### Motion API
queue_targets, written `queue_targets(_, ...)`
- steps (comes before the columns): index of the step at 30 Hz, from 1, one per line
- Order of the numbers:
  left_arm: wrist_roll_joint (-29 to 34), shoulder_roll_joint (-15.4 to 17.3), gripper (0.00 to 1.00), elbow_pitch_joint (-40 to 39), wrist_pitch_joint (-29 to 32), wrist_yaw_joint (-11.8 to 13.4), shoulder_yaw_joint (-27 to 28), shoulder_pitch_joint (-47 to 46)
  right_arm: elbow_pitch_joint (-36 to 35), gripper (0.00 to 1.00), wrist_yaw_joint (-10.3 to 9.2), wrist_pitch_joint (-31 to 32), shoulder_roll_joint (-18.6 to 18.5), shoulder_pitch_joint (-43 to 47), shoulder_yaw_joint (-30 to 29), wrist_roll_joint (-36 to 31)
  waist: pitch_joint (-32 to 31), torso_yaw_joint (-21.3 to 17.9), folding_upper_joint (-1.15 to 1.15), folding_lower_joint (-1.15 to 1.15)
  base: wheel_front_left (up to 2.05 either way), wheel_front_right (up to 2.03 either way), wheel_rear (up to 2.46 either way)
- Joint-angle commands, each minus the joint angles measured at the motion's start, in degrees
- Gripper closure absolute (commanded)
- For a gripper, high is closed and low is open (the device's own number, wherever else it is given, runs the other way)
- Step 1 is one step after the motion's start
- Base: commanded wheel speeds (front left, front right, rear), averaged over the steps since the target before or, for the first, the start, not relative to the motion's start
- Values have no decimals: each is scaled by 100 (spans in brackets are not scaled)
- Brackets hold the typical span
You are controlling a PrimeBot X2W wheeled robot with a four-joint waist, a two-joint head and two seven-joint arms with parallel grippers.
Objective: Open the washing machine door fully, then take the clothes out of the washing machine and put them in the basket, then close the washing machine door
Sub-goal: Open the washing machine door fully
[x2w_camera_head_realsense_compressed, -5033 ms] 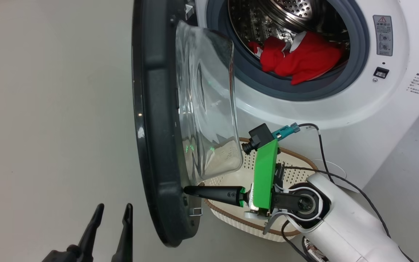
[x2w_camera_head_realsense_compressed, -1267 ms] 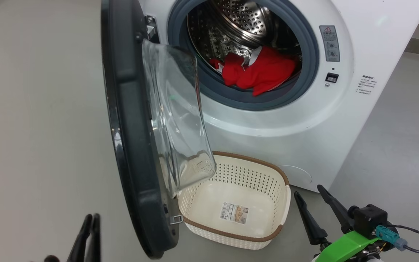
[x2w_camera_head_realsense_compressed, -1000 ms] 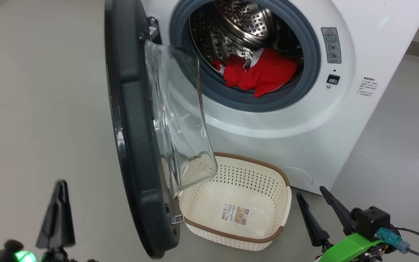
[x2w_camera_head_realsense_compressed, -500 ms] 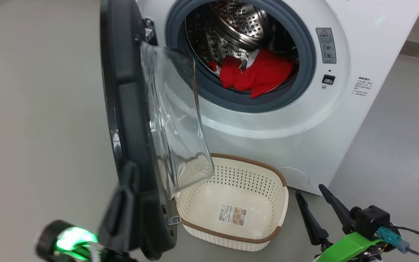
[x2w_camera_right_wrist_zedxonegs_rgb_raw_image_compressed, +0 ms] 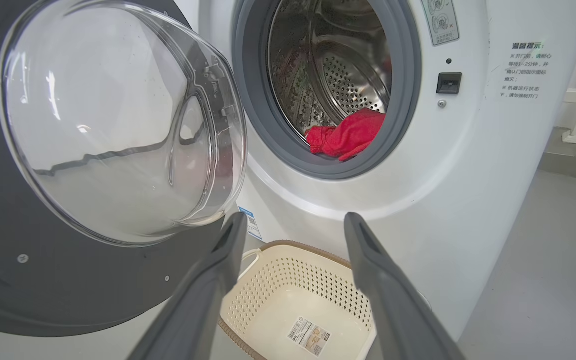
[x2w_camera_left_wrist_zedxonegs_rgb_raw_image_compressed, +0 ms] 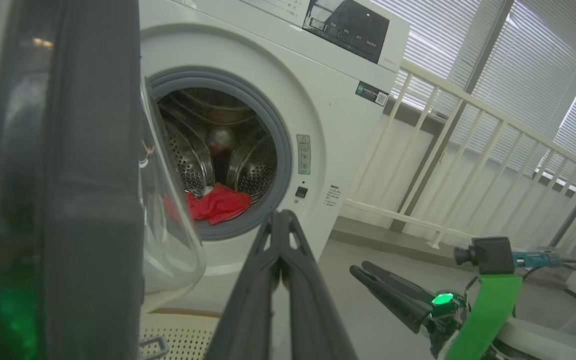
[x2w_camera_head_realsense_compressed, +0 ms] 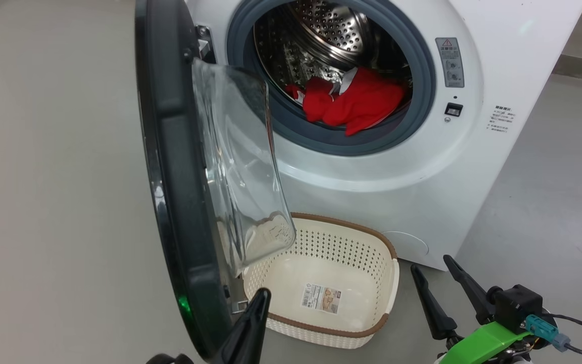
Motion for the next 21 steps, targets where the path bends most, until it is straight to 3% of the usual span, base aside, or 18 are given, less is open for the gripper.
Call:
queue_targets(1,-91,7,100,38,-29,-38,184,-140,-163,0,36,-53,-19,-60,81,-65,-9,-2,0,0,0,0,0)
queue_targets(8,-171,7,100,729,-29,59,294,-197,-172,0,36,-53,-2,-34,55,-74,-43,-4,0,0,0,0,0)
queue_targets(21,-254,7,100,1205,-29,130,796,-253,-200,0,36,-53,4,-27,34,-77,-52,29,0,0,0,0,0)
